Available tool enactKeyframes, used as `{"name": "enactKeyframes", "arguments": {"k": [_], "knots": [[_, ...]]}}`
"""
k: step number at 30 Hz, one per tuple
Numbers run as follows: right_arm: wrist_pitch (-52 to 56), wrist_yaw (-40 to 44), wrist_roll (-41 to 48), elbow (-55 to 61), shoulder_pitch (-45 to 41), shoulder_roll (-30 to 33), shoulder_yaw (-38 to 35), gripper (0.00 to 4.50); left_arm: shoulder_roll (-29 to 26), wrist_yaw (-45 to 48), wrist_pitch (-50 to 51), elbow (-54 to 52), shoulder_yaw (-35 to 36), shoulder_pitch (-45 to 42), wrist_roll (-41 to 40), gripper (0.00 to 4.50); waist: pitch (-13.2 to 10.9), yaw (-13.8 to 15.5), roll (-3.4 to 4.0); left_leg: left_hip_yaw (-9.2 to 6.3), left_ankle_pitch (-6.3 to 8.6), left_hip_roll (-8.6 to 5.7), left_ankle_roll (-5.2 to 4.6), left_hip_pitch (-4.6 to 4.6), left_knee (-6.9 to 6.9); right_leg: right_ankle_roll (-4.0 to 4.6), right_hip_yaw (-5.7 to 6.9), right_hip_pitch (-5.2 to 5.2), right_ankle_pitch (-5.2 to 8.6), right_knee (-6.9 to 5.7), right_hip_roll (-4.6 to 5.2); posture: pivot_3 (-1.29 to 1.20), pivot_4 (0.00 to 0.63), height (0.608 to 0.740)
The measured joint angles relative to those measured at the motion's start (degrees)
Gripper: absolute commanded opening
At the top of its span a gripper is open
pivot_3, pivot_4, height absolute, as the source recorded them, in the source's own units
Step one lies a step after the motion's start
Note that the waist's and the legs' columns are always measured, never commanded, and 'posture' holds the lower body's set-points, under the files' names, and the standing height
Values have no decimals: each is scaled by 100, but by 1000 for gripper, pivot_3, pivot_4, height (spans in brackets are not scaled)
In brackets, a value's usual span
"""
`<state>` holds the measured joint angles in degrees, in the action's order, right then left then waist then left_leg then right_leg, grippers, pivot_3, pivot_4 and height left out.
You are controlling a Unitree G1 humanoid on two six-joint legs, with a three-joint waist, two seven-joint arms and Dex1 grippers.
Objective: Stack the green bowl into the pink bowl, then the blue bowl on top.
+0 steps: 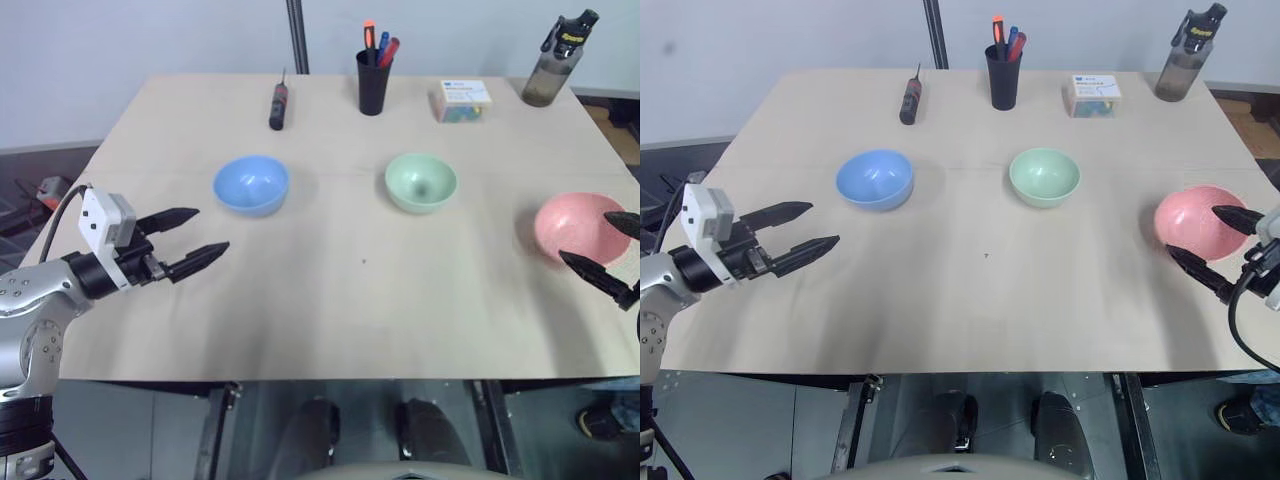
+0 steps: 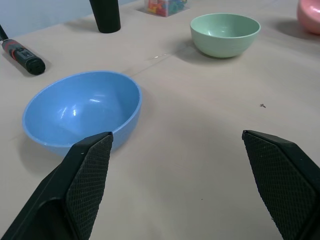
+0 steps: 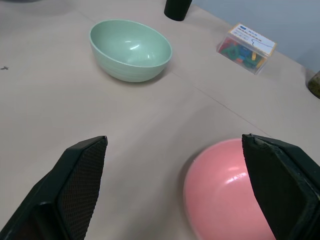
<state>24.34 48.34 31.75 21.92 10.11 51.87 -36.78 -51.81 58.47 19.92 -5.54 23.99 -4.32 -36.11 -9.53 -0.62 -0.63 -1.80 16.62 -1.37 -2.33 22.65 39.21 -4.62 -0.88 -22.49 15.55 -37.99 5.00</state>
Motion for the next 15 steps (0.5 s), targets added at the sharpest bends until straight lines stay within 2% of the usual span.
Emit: {"name": "enactKeyframes", "arguments": {"k": [3, 9, 15], "knots": [[85, -24, -49, 8, -49, 46, 86, 4500, 25, 28, 31, 1, -10, -59, -4, 4388, 0, 0, 0, 0, 0, 0, 0, 0, 0, 0, 0, 0, 0, 0, 1, 0, 150, 740], [309, -394, -516, -2, -451, 155, 801, 4500, 265, 148, 90, -339, -266, -491, -181, 4388, 0, 0, 0, 1, -14, -1, 24, 11, 0, 1, -1, -15, 0, -1, 1, 0, 150, 740], [671, -930, -1115, -513, -1087, 158, 1440, 4500, 487, 265, 89, -776, -606, -839, -328, 4388, 0, -3, -1, 6, -14, -3, 25, 14, 2, 1, -4, -16, -1, 0, 2, 0, 150, 740]]}}
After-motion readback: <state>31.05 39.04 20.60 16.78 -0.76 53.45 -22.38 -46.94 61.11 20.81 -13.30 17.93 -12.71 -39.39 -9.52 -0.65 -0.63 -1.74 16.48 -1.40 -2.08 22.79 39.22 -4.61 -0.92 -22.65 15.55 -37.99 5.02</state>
